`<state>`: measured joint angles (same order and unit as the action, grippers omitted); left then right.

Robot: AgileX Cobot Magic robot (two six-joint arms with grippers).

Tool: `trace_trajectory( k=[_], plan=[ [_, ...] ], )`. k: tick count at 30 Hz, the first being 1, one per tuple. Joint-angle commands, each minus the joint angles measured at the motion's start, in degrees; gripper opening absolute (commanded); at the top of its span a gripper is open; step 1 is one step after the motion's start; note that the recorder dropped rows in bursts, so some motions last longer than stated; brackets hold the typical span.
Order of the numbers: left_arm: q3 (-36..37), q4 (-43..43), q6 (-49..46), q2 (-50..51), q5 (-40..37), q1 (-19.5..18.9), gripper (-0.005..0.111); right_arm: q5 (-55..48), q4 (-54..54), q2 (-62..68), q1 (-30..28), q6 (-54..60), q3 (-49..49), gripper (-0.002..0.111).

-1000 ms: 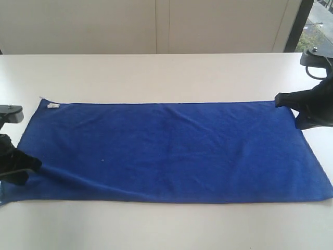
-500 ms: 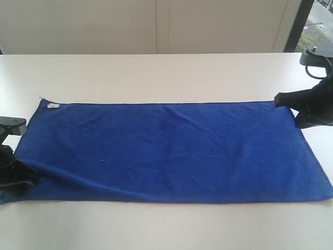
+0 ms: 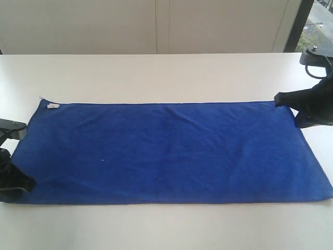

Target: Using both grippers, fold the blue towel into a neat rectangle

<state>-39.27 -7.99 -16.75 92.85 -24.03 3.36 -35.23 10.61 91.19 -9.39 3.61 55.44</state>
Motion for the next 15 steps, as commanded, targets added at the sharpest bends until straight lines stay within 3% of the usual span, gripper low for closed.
trace_trajectory(
  k=[1, 15],
  plan=[
    [1.0, 4.0, 0.3, 1.7, -3.8, 0.2, 0.0, 1.0, 0.3, -0.4, -0.3, 0.8, -0.1, 0.0],
    [-7.0, 3.8, 0.5, -0.9, -13.3, 0.2, 0.0, 2.0, 0.3, -0.4, -0.3, 1.9, -0.1, 0.0]
  ],
)
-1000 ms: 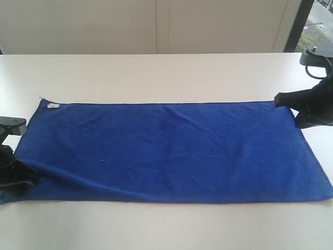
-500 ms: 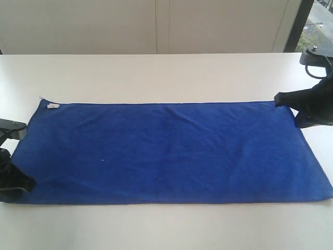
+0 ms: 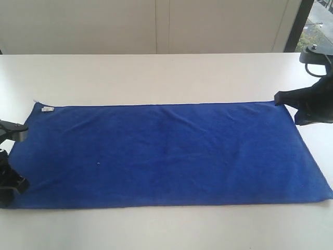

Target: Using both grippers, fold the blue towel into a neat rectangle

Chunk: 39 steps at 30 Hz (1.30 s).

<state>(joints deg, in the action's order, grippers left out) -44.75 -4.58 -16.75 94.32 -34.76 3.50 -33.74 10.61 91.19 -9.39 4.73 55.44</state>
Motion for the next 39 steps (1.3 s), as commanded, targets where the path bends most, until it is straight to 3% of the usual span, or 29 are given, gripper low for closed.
trace_trajectory(
  k=[1, 14, 33, 39],
  plan=[
    [-1.8, 0.4, 0.5, -3.1, -2.6, 0.1, 0.0, 0.5, 0.3, -0.4, -0.3, 0.7, -0.1, 0.0],
    [-2.5, 0.2, 1.6, -17.8, -0.3, 0.1, 0.0, 0.5, 0.3, -0.4, -0.3, 0.7, -0.1, 0.0],
    [2.8, 0.1, 12.1, -57.8, -1.8, 0.1, 0.0, 0.2, 2.4, -0.4, -0.3, 0.7, -0.1, 0.0],
    [4.1, 0.1, 14.3, -66.6, -7.8, 0.1, 0.0, 0.6, 2.4, -0.4, -0.3, 0.7, -0.1, 0.0]
  ],
)
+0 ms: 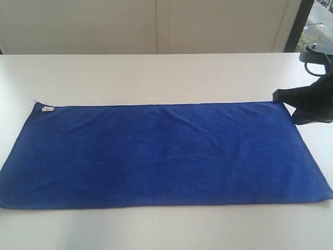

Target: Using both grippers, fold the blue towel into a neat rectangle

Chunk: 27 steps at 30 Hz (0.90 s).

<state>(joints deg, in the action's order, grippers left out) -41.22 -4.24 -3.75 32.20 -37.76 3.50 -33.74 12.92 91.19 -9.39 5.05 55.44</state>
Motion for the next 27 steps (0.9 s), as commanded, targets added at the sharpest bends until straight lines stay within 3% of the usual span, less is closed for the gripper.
trace_trajectory(
  k=[1, 16, 27],
  plan=[
    [0.6, -0.2, 1.3, -5.6, -6.1, 0.1, 0.0, 0.6, 0.1, -0.4, -0.3, 0.4, -0.1, 0.0],
    [0.6, 0.7, 0.9, -10.1, -9.9, 0.1, 0.0, 0.5, -2.4, -11.8, -0.3, 2.9, -0.1, 0.0],
    [0.6, 0.7, 0.9, -10.1, -9.9, 0.1, 0.0, 2.0, -2.4, -7.8, -0.3, 2.9, -0.3, 0.0]
  ],
)
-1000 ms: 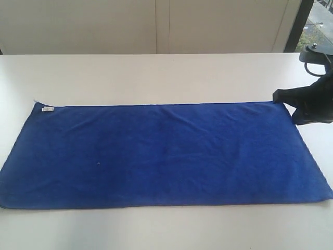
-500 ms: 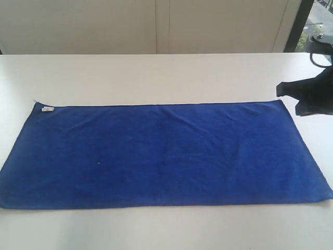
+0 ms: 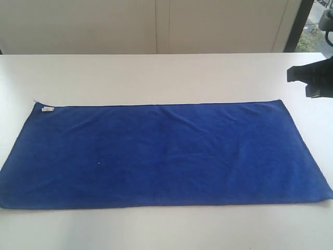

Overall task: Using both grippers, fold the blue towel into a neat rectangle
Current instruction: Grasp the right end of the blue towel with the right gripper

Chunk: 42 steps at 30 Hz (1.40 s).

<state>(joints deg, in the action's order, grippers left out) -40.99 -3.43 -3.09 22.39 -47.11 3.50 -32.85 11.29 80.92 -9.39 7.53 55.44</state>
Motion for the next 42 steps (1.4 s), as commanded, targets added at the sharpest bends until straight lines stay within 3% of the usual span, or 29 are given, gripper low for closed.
trace_trajectory(
  k=[1, 6, 11, 25, 40, 41, 42],
  plan=[
    [0.3, -0.1, 0.3, -0.3, -0.6, 0.1, 0.0, 1.0, -0.8, 3.4, -0.3, 0.6, -0.3, 0.0],
    [0.3, -0.1, 0.3, -0.3, -0.6, 0.1, 0.0, 1.8, -0.9, 8.5, -0.3, 6.1, -0.3, 0.0],
    [0.3, -0.1, 0.3, -0.3, -0.6, 0.1, 0.0, 4.2, -6.2, 13.5, -0.4, 3.4, -0.3, 0.002],
    [0.3, -0.1, 0.3, -0.3, -0.6, 0.1, 0.0, 7.7, -7.9, 19.9, -3.2, 0.8, -0.2, 0.05],
    [0.3, -0.1, 0.3, -0.3, -0.6, 0.1, 0.0, 13.0, -5.8, 29.3, -3.2, 0.8, -0.2, 0.049],
    [0.3, -0.1, 0.3, -0.3, -0.6, 0.1, 0.0, 12.5, -5.8, 29.6, -3.2, 0.8, -0.2, 0.045],
    [0.3, -0.1, 0.3, -0.3, -0.6, 0.1, 0.0, 12.0, -5.8, 29.8, -3.2, 0.8, -0.2, 0.034]
  ],
)
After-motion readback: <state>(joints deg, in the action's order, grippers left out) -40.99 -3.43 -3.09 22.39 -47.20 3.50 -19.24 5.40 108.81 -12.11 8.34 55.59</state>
